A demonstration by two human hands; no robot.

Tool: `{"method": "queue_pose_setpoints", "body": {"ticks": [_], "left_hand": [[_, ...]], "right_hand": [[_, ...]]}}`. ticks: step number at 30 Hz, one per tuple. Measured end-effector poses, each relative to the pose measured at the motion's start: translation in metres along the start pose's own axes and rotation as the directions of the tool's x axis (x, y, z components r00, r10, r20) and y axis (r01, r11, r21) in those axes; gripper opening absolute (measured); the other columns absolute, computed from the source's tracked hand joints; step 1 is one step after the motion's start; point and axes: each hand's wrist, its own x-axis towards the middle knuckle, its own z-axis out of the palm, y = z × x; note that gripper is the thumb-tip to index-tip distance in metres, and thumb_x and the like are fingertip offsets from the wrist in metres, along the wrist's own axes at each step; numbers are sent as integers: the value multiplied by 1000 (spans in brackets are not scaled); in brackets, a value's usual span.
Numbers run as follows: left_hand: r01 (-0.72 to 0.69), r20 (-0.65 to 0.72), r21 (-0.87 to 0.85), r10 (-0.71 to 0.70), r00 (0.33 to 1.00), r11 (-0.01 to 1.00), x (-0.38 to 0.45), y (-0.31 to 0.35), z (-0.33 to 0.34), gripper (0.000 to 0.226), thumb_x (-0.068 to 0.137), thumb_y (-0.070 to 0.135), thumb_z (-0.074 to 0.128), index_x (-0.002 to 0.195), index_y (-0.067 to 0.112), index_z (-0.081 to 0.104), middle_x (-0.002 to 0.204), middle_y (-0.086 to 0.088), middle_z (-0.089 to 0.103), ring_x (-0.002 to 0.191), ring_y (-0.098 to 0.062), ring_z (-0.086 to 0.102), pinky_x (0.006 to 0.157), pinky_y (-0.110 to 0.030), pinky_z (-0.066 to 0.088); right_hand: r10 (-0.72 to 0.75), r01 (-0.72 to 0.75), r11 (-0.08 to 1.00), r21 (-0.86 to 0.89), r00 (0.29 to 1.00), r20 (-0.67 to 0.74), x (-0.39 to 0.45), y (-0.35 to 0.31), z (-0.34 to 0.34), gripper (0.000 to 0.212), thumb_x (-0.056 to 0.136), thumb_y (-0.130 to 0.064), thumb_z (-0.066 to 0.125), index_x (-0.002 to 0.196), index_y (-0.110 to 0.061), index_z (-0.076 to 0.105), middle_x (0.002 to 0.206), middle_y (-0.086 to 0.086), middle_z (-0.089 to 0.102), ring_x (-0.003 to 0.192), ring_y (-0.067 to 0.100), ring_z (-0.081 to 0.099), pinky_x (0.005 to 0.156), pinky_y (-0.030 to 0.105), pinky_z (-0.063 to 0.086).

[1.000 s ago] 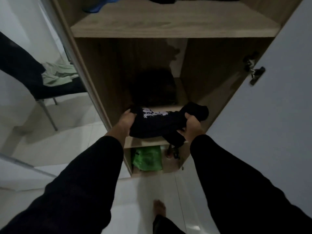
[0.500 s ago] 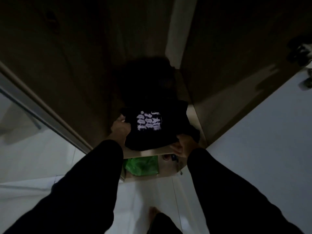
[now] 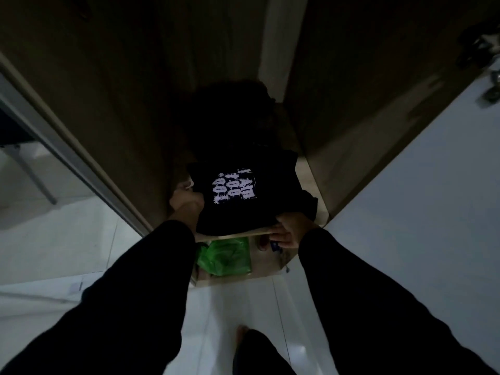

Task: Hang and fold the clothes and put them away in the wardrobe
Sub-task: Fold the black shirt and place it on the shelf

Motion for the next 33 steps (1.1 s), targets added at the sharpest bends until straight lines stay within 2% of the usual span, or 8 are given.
{"method": "queue_pose_setpoints", "body": {"ticks": [4, 8, 12, 18, 22, 27, 31, 33], "left_hand": [[21, 25, -30, -20, 999, 999, -30, 5, -18, 48, 92, 16, 52, 139, 12, 42, 140, -14, 49, 128, -30, 45, 105, -25, 32], [-73, 91, -23, 74, 993, 997, -84, 5, -52, 54, 97, 28, 46, 147, 19, 28, 145, -12, 44, 132, -30, 43, 106, -25, 31], [-225, 168, -35, 228, 959, 974, -151, -3, -101, 58, 99, 37, 39, 151, 23, 18, 150, -9, 38, 134, -30, 40, 110, -30, 30], [-359, 186, -45, 361, 914, 932, -254, -34, -184, 58, 100, 43, 31, 152, 23, 13, 153, -9, 31, 137, -32, 35, 110, -32, 28], [-377, 123, -116, 390, 912, 919, -297, -52, -234, 57, 100, 43, 30, 151, 25, 13, 154, -7, 28, 139, -30, 32, 112, -35, 25], [-349, -2, -134, 352, 936, 928, -344, -84, -285, 58, 100, 42, 31, 152, 23, 11, 155, -7, 28, 139, -30, 32, 113, -39, 25], [-301, -146, -159, 280, 949, 940, -374, -115, -324, 59, 100, 39, 33, 152, 21, 10, 155, -8, 28, 139, -30, 31, 112, -37, 23], [-262, -227, -200, 216, 950, 944, -391, -135, -342, 60, 100, 40, 33, 152, 22, 10, 154, -8, 29, 139, -29, 32, 112, -35, 23]], "right_hand": [[-76, 75, 997, -24, 995, -64, -31, 8, -2, 43, 101, -29, 39, 133, -1, 46, 131, 15, 56, 122, 31, 52, 99, 40, 39], [-332, 318, 942, -106, 926, -178, -80, 16, 2, 47, 98, -33, 46, 132, -1, 50, 115, 12, 56, 105, 25, 55, 88, 37, 43], [-487, 472, 874, -118, 848, -210, -152, 38, 18, 53, 96, -44, 46, 138, -11, 48, 138, 7, 51, 126, 28, 47, 101, 31, 35], [-540, 523, 842, -133, 825, -166, -266, 88, 46, 55, 95, -47, 44, 132, -6, 51, 134, 14, 53, 123, 32, 48, 109, 43, 34], [-593, 588, 805, -79, 796, -118, -322, 119, 67, 48, 95, -45, 47, 123, -8, 57, 126, 10, 57, 108, 25, 51, 107, 43, 37], [-661, 653, 744, -142, 750, -13, -372, 139, 87, 51, 95, -45, 47, 131, -9, 53, 134, 8, 53, 120, 26, 49, 109, 42, 36], [-691, 699, 688, -194, 713, 119, -398, 158, 110, 46, 93, -47, 49, 124, -14, 58, 117, 0, 55, 105, 19, 50, 98, 34, 42], [-687, 715, 664, -218, 699, 200, -404, 174, 122, 51, 87, -52, 53, 117, -12, 61, 116, 2, 61, 110, 23, 55, 97, 33, 42]]}}
